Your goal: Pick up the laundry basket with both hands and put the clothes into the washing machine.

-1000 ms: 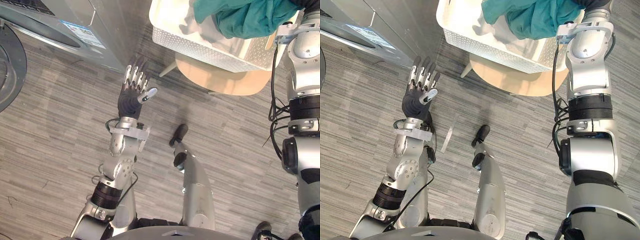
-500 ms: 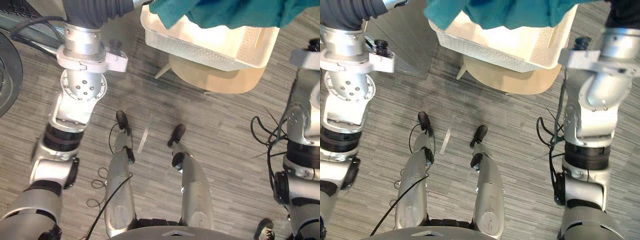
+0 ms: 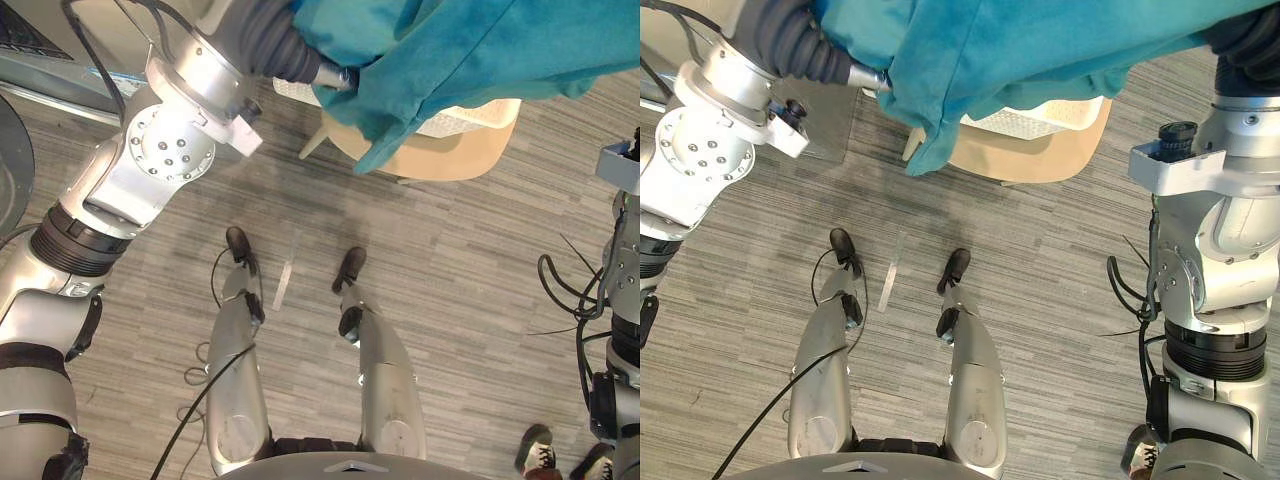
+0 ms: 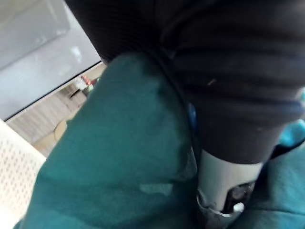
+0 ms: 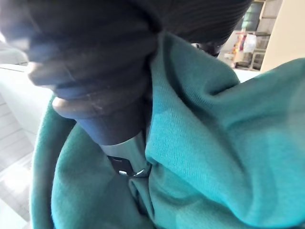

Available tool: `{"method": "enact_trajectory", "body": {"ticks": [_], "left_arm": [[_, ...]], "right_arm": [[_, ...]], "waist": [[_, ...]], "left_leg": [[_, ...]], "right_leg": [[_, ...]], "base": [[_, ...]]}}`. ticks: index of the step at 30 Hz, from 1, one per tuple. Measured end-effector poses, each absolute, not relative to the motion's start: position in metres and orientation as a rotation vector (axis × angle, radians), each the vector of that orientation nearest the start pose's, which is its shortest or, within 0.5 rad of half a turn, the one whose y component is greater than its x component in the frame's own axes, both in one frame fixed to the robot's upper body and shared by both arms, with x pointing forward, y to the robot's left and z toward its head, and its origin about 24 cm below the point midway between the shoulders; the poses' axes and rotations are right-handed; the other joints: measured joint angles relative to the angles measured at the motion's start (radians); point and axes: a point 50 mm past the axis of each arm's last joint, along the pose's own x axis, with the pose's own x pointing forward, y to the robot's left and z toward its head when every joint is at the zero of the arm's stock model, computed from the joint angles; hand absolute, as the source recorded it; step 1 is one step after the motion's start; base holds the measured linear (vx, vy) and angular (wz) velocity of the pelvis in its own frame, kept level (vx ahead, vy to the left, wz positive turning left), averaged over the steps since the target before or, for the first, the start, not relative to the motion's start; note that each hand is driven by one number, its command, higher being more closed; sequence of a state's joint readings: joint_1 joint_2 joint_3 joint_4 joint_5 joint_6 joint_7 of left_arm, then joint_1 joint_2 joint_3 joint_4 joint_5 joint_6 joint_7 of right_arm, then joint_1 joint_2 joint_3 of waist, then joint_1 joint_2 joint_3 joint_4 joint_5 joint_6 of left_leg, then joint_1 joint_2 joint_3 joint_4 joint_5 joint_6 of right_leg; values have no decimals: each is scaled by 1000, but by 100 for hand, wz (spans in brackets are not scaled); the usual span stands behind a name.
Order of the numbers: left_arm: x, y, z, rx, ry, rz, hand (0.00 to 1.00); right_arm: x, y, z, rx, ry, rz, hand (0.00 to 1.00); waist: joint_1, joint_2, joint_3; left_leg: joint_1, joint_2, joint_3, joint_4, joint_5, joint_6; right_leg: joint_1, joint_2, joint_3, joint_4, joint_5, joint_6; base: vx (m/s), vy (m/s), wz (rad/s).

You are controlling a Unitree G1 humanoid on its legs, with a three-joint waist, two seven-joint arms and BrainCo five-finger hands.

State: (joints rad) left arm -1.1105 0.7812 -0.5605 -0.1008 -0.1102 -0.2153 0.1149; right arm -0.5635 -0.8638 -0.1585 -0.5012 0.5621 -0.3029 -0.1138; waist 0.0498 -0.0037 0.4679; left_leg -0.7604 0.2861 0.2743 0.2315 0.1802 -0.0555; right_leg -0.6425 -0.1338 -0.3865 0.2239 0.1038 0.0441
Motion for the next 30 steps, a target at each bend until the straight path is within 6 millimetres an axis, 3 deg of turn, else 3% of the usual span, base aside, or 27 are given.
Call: {"method": "enact_trajectory", "body": {"ticks": [5, 10, 15, 16, 24, 30], "left_arm": [[282, 70, 328, 536, -998, -725, 0], [280, 70, 328, 300, -887, -863, 0], [261, 63, 330, 142, -880, -988, 0], [257, 64, 332, 94, -909, -994, 100], [251, 70, 350, -220, -1096, -818, 100], [250, 78, 353, -318, -1160, -693, 100]], "right_arm": [[196, -181, 357, -291, -1362, 327, 100], [194, -170, 362, -261, -1385, 402, 100], [197, -165, 357, -256, -1368, 443, 100], [197, -164, 356, -258, -1366, 454, 100], [198, -162, 354, -243, -1365, 460, 100], [203, -157, 348, -200, -1348, 456, 100]], "waist": [[-2, -1, 0], [-8, -4, 1], [-14, -5, 1], [-15, -5, 1], [-21, -5, 1], [-30, -15, 1]], "left_leg": [[-10, 8, 1, 17, -4, 8], [-25, 23, 7, 50, -21, 12], [-26, 23, 14, 50, -30, 2], [-25, 23, 15, 50, -29, 4], [-8, 11, 21, 21, -12, 7], [24, -4, 27, -48, 27, 5]], "right_leg": [[-3, 6, 5, -8, 6, -2], [-3, 22, 18, -31, 21, -6], [-6, 20, 22, -31, 20, -4], [-7, 20, 22, -31, 20, -4], [-6, 18, 24, -28, 20, -4], [-6, 18, 26, -30, 20, -5]], "base": [[25, -69, -4], [23, -65, -11], [24, -50, -2], [38, -65, -1], [24, -52, 1], [11, -62, 1]]}}
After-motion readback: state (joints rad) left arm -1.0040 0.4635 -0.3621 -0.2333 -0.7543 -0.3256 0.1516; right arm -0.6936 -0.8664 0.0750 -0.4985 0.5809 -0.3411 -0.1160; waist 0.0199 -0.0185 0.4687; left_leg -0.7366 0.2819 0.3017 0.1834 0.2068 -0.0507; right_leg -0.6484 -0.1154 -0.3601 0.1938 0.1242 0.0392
